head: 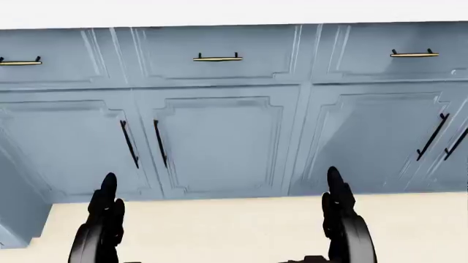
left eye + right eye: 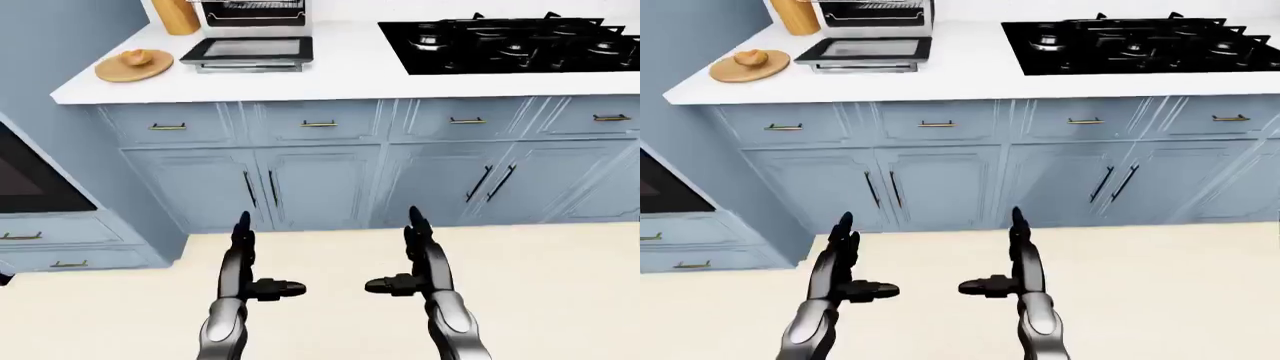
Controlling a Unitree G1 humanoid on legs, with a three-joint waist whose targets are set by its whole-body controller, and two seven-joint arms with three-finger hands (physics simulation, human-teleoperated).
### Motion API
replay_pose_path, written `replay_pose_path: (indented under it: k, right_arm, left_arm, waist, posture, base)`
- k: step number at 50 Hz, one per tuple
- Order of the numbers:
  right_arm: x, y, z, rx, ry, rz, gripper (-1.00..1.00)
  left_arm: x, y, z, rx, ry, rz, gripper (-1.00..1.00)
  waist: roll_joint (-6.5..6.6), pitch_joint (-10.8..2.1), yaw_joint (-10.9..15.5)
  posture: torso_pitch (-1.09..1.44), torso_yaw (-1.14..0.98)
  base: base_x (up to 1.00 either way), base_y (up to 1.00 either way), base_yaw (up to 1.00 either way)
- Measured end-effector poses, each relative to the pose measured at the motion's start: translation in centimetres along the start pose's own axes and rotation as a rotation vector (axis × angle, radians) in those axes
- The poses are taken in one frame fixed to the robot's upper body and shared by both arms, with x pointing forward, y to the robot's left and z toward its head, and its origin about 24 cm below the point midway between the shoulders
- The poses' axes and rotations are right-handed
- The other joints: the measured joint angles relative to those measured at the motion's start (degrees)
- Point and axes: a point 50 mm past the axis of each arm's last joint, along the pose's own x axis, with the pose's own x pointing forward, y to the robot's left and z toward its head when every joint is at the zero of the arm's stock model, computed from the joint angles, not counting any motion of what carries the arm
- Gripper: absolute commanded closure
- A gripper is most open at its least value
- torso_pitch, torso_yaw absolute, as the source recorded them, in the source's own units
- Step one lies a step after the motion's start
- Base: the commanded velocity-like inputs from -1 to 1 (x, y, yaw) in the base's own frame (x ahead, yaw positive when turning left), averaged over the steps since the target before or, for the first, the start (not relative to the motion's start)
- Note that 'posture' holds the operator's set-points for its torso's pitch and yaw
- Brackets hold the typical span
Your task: Place the bread on the top rack of the toaster oven.
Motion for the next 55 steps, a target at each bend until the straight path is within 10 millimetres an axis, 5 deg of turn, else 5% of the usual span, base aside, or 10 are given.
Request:
replay_pose_path:
  k: [3,5,8,24,31,36,39,49,51,55]
  right_arm:
    - [-0.3,-0.1,5.1,-0.019,-0.148,0.001,-1.0]
    - [-0.4,0.1,8.0,-0.032,-0.243,0.005,-1.0]
    - [-0.6,0.3,10.5,-0.046,-0.307,0.014,-1.0]
    - [-2.6,0.5,21.5,-0.174,-0.502,0.018,-1.0]
    - [-4.1,-0.1,24.8,-0.203,-0.581,-0.006,-1.0]
    - [-4.8,0.2,26.4,-0.215,-0.636,0.007,-1.0]
    - [-4.6,0.7,26.2,-0.216,-0.602,0.045,-1.0]
    - [-4.9,0.8,26.5,-0.204,-0.626,0.041,-1.0]
    - [-4.8,0.6,26.5,-0.206,-0.621,0.031,-1.0]
    - [-4.5,0.2,26.2,-0.198,-0.596,0.004,-1.0]
  left_arm:
    - [-0.1,0.4,4.3,0.012,-0.119,0.006,-1.0]
    - [0.1,0.5,6.7,0.025,-0.181,0.014,-1.0]
    - [0.0,0.3,8.9,0.044,-0.214,0.008,-1.0]
    - [-0.9,1.7,21.4,0.133,-0.403,0.028,-1.0]
    - [-1.2,1.5,23.9,0.162,-0.429,0.004,-1.0]
    - [-1.9,2.1,25.6,0.169,-0.492,0.042,-1.0]
    - [-1.7,2.7,25.4,0.165,-0.459,0.072,-1.0]
    - [-2.5,3.3,26.1,0.174,-0.49,0.102,-1.0]
    - [-2.4,3.1,25.8,0.172,-0.481,0.092,-1.0]
    - [-2.2,3.0,25.6,0.18,-0.454,0.066,-1.0]
  waist:
    - [-0.14,-2.54,0.4]
    - [-0.57,-1.88,0.5]
    - [-0.47,-3.57,0.6]
    - [0.08,-3.67,0.4]
    - [0.04,-2.89,-0.4]
    - [4.21,-2.35,-0.7]
    - [4.13,-1.26,-0.3]
    - [-2.08,-1.43,0.5]
    - [-0.95,-0.87,-0.5]
    - [-1.9,-1.78,-0.5]
  posture:
    - [0.0,0.0]
    - [0.0,0.0]
    - [0.0,0.0]
    - [0.0,0.0]
    - [0.0,0.0]
    - [0.0,0.0]
    - [0.0,0.0]
    - [0.0,0.0]
    - [0.0,0.0]
    - [0.0,0.0]
  base:
    - [0.0,0.0,0.0]
    - [0.0,0.0,0.0]
    - [0.0,0.0,0.0]
    - [0.0,0.01,0.0]
    - [0.19,0.29,0.0]
    - [0.21,0.3,0.0]
    - [0.21,0.3,0.0]
    - [0.23,0.3,0.0]
    - [0.33,0.3,0.0]
    - [0.33,0.3,0.0]
